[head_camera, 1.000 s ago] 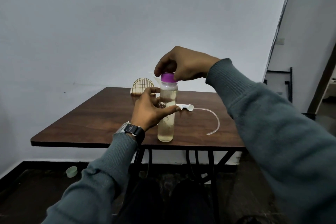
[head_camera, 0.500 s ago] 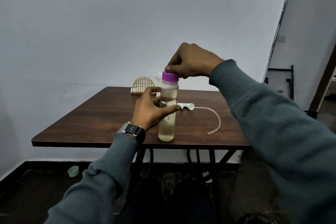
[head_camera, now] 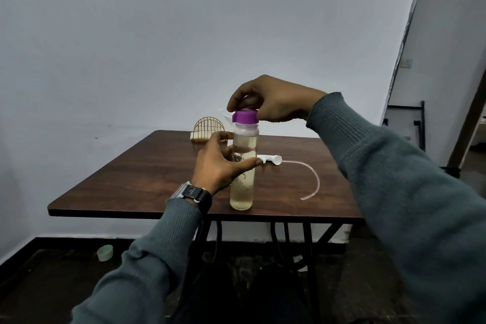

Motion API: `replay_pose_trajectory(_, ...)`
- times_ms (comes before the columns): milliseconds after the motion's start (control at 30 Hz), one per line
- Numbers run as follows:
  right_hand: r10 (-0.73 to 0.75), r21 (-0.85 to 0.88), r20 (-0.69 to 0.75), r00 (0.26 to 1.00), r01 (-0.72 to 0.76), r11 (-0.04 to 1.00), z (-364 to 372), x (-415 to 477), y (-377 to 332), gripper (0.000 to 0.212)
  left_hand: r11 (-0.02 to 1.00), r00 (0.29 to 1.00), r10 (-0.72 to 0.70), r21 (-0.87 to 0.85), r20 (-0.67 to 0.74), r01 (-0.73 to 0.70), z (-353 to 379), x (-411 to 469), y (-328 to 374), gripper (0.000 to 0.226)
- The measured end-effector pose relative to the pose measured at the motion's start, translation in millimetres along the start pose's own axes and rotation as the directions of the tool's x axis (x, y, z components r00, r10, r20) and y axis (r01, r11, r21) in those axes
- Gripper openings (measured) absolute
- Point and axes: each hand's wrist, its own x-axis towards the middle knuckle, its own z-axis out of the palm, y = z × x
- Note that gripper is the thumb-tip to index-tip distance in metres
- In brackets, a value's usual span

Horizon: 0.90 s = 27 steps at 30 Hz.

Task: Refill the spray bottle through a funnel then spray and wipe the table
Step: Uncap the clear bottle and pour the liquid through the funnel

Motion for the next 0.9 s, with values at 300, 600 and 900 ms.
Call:
replay_pose_trajectory(300,0.056,-0.277,-0.251,0.966,-0.127,0.952,7.4,3.2,-2.4,0.035,0.999,1.0,-0.004,-0.037,0.012,0.004,0.4,-2.3,2.8,0.082)
replay_pose_trajectory(600,0.091,-0.194,-0.004,0.996,-0.09,0.977,-10.7,6.6,-7.1,0.037,1.0,1.0,0.015,-0.005,0.0,-0.015,1.4,-3.8,4.5,0.079)
replay_pose_trajectory(900,0.092,-0.133,0.038,0.995,-0.086,0.987,-8.9,7.3,-7.0,0.068,1.0,1.0,0.006,-0.012,0.001,-0.006,0.0,-3.8,4.3,0.08)
